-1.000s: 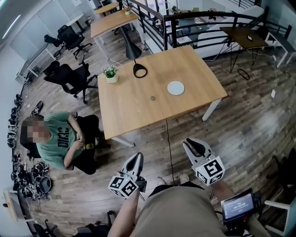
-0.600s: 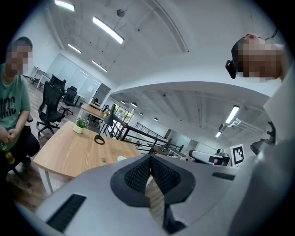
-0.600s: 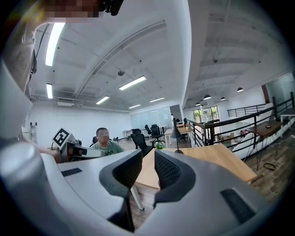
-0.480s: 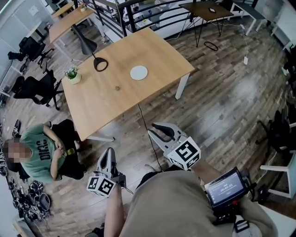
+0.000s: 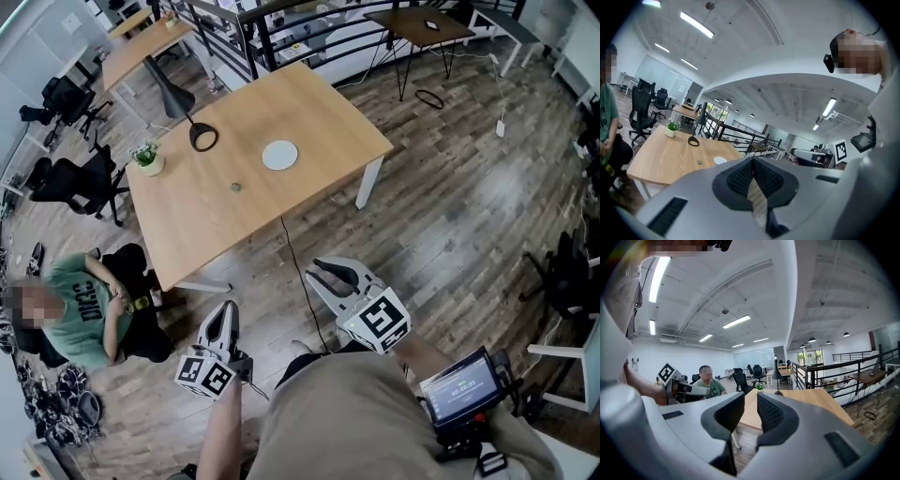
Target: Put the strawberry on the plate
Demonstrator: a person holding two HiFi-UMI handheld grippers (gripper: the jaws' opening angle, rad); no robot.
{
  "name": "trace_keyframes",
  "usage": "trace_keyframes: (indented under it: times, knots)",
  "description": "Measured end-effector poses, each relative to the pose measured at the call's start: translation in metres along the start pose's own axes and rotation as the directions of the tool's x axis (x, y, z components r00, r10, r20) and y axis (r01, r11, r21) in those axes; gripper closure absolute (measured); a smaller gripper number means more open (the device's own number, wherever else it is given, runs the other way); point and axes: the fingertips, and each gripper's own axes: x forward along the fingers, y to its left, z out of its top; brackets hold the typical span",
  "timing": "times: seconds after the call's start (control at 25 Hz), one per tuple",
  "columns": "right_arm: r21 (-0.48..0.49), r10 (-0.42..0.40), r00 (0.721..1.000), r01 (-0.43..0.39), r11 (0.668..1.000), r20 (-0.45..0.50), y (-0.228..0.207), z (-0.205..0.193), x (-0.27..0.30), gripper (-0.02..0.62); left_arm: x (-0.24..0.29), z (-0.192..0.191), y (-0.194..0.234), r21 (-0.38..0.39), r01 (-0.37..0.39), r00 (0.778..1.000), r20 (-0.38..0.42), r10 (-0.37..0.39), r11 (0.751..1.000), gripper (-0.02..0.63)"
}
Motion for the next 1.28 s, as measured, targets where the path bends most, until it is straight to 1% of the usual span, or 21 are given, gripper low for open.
trace_keyframes:
  times: [0.16, 0.32, 0.52, 0.72, 0.92, 1.0, 1.16, 1.28]
  knots:
    - [-0.013, 0.009, 1.0, -0.009, 1.0, -0.005, 0.004, -0.005, -0.002, 0.529, -0.008, 0.003, 0.007, 0.008, -0.015, 1.0, 0.019, 0.015, 1.0, 0.603]
    - [-0.006, 0.021, 1.0, -0.021, 1.0, -0.006, 0.004, -0.011, -0.006, 0.529, -0.016, 0.006, 0.009, -0.006, -0.043, 0.998, 0.049, 0.044, 0.999, 0.603]
    - [0.011, 0.056, 0.998, -0.056, 0.998, 0.001, -0.011, -0.016, -0.014, 0.529, -0.011, 0.007, -0.002, -0.047, -0.094, 0.992, 0.083, 0.098, 0.994, 0.603]
    - [0.019, 0.083, 0.997, -0.083, 0.996, 0.006, -0.026, -0.023, -0.023, 0.53, 0.0, 0.0, -0.017, -0.054, -0.111, 0.989, 0.097, 0.115, 0.992, 0.603]
    - [0.036, 0.089, 0.996, -0.089, 0.995, -0.015, -0.044, -0.037, -0.03, 0.531, 0.007, -0.008, -0.027, -0.074, -0.128, 0.985, 0.107, 0.135, 0.989, 0.603]
    - [0.045, 0.085, 0.996, -0.084, 0.995, -0.024, -0.048, -0.041, -0.029, 0.531, 0.009, -0.013, -0.027, -0.085, -0.13, 0.985, 0.099, 0.139, 0.988, 0.603]
    - [0.063, 0.067, 0.996, -0.063, 0.996, -0.051, -0.056, -0.047, -0.019, 0.531, 0.012, -0.017, -0.016, -0.108, -0.13, 0.987, 0.08, 0.139, 0.986, 0.603]
    - [0.064, 0.054, 0.996, -0.049, 0.997, -0.072, -0.061, -0.042, -0.005, 0.531, 0.019, -0.009, -0.001, -0.125, -0.125, 0.988, 0.078, 0.135, 0.984, 0.603]
